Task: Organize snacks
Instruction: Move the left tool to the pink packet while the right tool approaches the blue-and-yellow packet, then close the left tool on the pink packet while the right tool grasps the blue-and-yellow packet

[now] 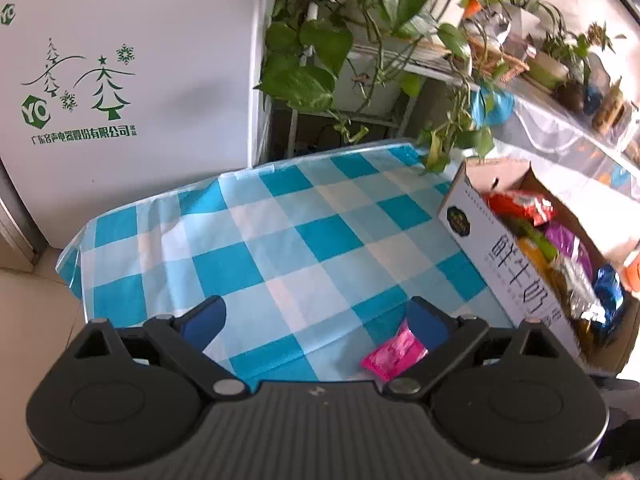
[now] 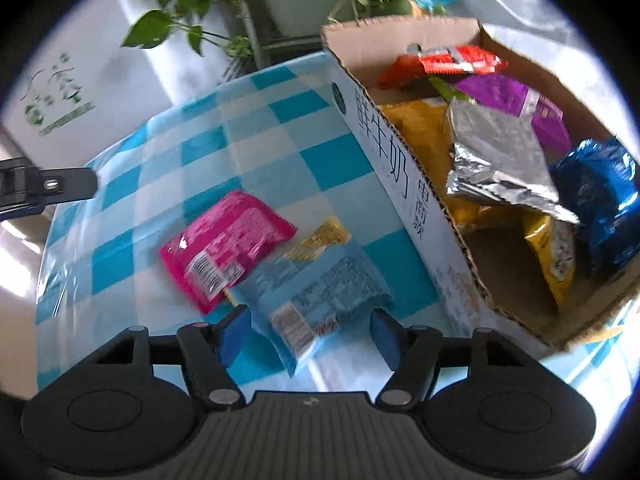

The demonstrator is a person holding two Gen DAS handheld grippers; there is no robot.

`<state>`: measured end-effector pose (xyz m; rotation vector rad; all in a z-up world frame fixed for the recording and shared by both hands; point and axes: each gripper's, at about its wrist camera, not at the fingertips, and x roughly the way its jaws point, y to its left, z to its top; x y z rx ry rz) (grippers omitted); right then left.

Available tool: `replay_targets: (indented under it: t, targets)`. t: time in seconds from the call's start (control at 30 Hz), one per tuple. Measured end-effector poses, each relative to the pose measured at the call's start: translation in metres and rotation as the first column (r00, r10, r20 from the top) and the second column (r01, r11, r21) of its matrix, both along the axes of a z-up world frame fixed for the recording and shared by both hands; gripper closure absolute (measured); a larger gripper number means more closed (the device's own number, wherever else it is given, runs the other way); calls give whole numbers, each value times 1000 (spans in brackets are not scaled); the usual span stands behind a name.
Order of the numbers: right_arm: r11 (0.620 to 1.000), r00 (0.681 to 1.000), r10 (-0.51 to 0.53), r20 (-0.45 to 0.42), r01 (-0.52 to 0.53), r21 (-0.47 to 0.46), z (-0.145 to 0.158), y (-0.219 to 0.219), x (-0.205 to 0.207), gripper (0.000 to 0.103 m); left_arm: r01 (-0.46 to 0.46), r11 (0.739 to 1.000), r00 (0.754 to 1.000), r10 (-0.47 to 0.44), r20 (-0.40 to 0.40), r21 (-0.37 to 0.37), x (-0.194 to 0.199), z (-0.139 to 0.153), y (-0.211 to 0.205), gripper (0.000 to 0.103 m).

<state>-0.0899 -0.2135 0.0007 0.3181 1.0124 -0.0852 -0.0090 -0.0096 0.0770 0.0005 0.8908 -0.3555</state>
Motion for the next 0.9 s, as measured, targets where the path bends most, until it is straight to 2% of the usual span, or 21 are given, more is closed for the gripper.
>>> replay_targets:
  t: [0.03, 0.07, 0.3, 0.43, 0.53, 0.67, 0.7, 0.77, 0.83, 0.9]
  targets:
    - [1000, 1000, 2, 3, -2, 4, -1, 1, 3, 23, -9, 1000, 1000, 9, -2, -3, 1, 0, 1, 6]
    - [1000, 1000, 13, 6, -13, 0, -3, 2, 7, 22, -15, 1000, 1000, 15, -6, -4, 3, -1, 2, 6]
    - [990, 993, 119, 14, -117, -76, -3, 19, 28, 20, -80, 997, 997, 80, -16, -10, 7, 0, 13, 6]
    - [964, 972, 233, 27, -227, -138, -4, 34, 40, 22, -110, 994, 994, 111, -11, 6, 8, 0, 19, 6]
    - [926, 936, 351, 39, -340, -165, -1, 48, 48, 24, -124, 992, 992, 125, -17, 15, 10, -2, 23, 6]
    - [848, 856, 514, 48, -498, -182, 7, 62, 60, 25, -151, 988, 988, 151, -28, 18, 12, -5, 29, 6]
    - [836, 847, 530, 40, -514, -193, 9, 64, 63, 24, -155, 988, 987, 156, -33, 19, 12, -6, 30, 6]
    - [848, 862, 507, 10, -497, -184, 11, 61, 71, 24, -164, 986, 985, 165, -42, 25, 13, -8, 31, 6]
    - [896, 903, 429, -28, -429, -113, 11, 51, 78, 24, -173, 985, 984, 174, -46, 29, 13, -9, 32, 6]
    - [949, 948, 313, -56, -315, -29, 9, 37, 84, 24, -176, 984, 983, 177, -47, 30, 13, -9, 32, 6]
